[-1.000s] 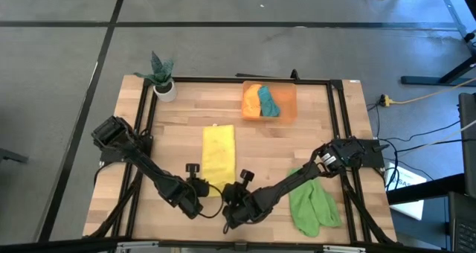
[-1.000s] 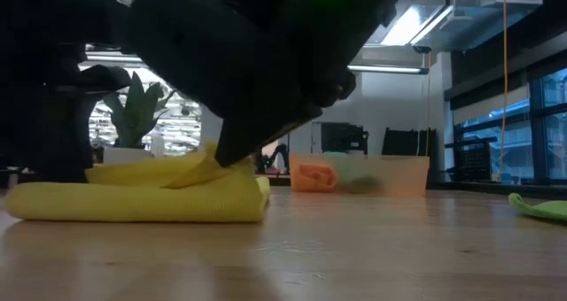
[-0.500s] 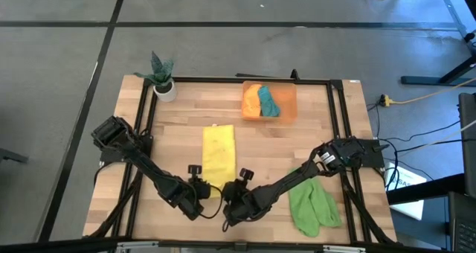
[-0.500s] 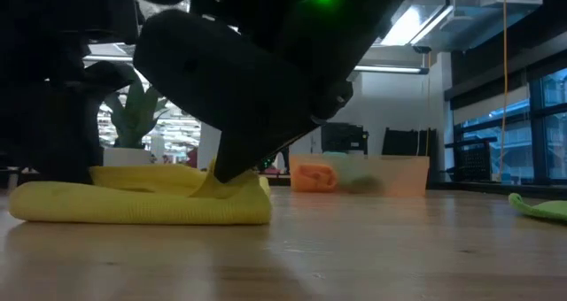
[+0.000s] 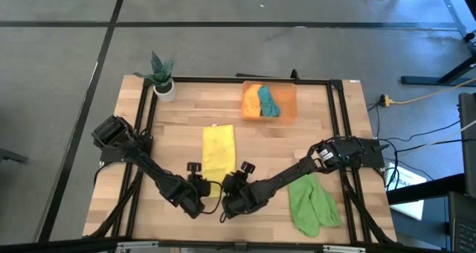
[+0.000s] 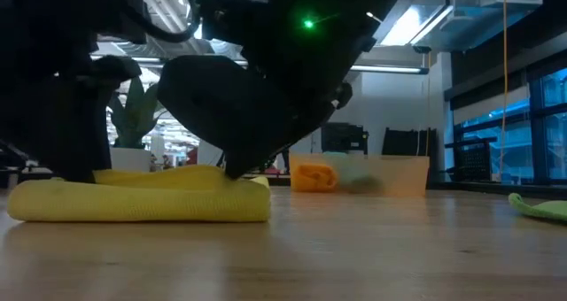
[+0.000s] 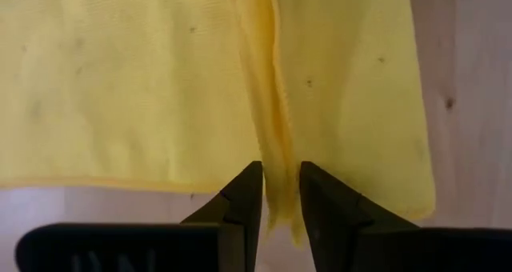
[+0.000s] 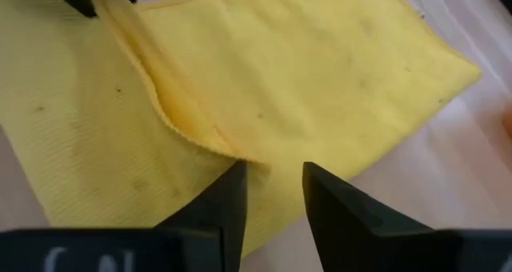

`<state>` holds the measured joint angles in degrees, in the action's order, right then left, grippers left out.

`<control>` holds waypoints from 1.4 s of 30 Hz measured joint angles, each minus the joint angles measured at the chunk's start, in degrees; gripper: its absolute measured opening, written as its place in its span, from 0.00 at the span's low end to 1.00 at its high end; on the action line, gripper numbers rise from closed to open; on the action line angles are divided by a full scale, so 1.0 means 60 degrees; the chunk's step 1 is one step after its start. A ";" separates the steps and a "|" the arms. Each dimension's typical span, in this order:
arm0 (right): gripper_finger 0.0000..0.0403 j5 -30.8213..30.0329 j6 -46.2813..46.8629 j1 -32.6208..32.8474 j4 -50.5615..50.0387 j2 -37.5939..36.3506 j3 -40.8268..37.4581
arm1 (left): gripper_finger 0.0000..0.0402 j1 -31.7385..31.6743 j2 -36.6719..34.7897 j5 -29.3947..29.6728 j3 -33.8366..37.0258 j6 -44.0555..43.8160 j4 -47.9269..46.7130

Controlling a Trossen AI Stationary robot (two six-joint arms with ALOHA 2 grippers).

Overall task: Roll microfiber towels into tight, uniform cylinder then place into a basket
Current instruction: Roll the yellow microfiber towel

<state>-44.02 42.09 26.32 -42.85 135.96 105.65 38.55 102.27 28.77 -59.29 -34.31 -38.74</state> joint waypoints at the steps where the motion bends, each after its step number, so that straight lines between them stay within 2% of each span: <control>1: 0.30 -0.0059 -0.0029 0.0006 -0.0004 0.0000 0.0000 | 0.19 0.0025 -0.0033 0.0008 -0.0047 -0.0061 -0.0120; 9: 0.29 -0.0164 -0.0111 0.0196 -0.1162 0.0011 0.0641 | 0.19 0.0421 -0.0803 0.0055 -0.0149 -0.0239 -0.0219; 13: 0.29 -0.0171 -0.1015 0.0525 -0.1530 0.0011 0.0962 | 0.19 0.0739 -0.1283 0.0071 -0.0149 -0.0265 -0.0255; 20: 0.29 0.0098 -0.3099 0.1215 -0.1524 0.0015 0.1155 | 0.19 0.1398 -0.1965 0.0106 -0.0149 -0.0467 -0.0297; 28: 0.29 0.0359 -0.3288 0.1440 -0.1119 0.0011 0.1158 | 0.19 0.1852 -0.2196 0.0098 -0.0149 -0.0698 -0.0292; 36: 0.29 0.2533 -0.4273 0.1283 0.0093 0.0022 0.1158 | 0.19 0.1967 -0.2199 0.0044 -0.0149 -0.0695 -0.0467; 42: 0.32 0.2786 -0.5118 0.1040 0.0435 0.0160 0.1079 | 0.19 0.1970 -0.2199 0.0043 -0.0149 -0.0691 -0.0469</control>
<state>-27.31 11.38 32.56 -40.24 136.92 112.12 50.37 89.08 29.03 -60.18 -38.46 -41.55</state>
